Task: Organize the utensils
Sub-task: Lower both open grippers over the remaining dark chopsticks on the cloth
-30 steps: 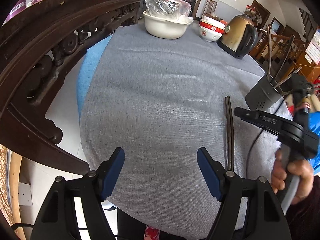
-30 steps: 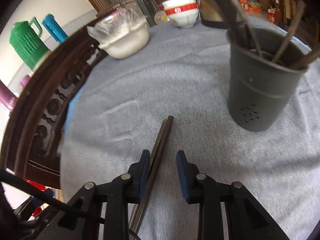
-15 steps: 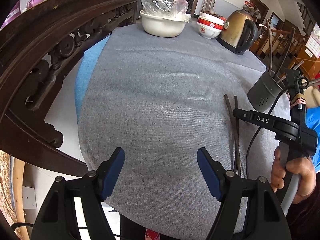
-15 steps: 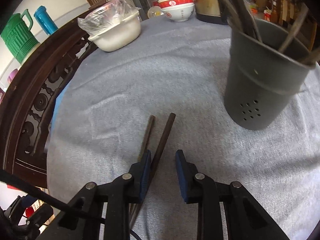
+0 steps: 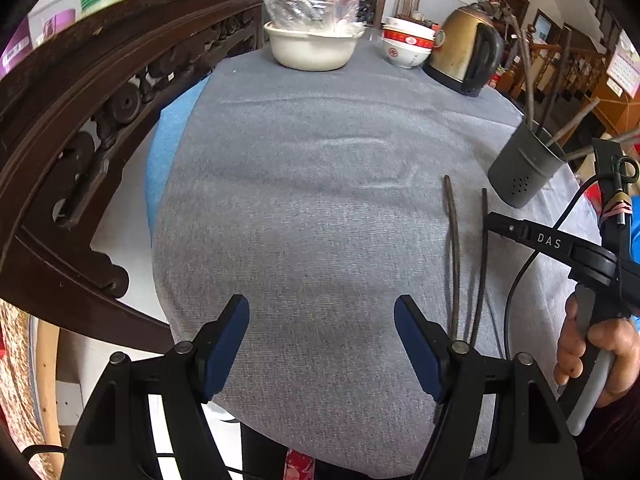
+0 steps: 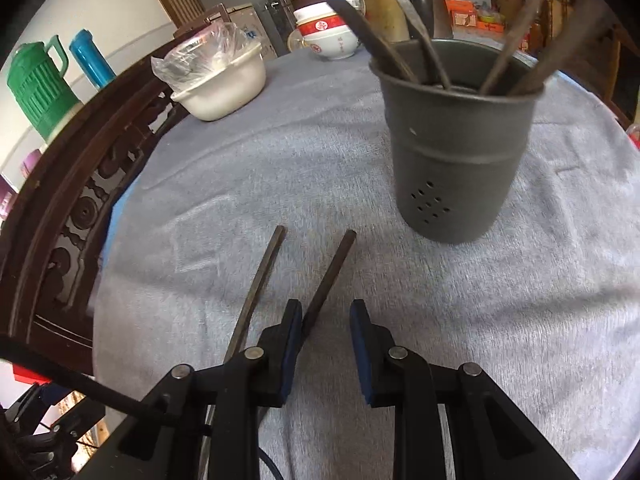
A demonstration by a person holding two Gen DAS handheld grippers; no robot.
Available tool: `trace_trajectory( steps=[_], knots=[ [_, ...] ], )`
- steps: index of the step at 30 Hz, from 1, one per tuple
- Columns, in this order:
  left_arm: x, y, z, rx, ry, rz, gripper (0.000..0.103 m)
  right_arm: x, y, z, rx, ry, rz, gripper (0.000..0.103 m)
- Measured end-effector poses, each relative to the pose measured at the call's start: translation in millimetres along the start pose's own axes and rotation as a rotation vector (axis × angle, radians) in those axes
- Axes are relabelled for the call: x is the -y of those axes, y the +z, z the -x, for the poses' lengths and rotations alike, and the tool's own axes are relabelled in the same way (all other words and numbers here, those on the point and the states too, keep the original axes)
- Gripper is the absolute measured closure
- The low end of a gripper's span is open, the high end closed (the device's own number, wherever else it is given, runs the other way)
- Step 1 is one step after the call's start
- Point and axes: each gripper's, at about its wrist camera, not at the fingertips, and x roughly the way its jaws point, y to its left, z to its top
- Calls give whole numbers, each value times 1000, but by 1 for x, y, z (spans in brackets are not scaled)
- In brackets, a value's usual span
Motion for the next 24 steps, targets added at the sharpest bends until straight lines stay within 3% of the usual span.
trace_trajectory(
  steps=[13,24],
  knots=[
    [23,-4,8,17,51,-69,27,-4,-14,1,-39,83,-23,74],
    [29,-6,7,8,66,-82,27,-17,-24,0,-36,46,71,74]
  ],
)
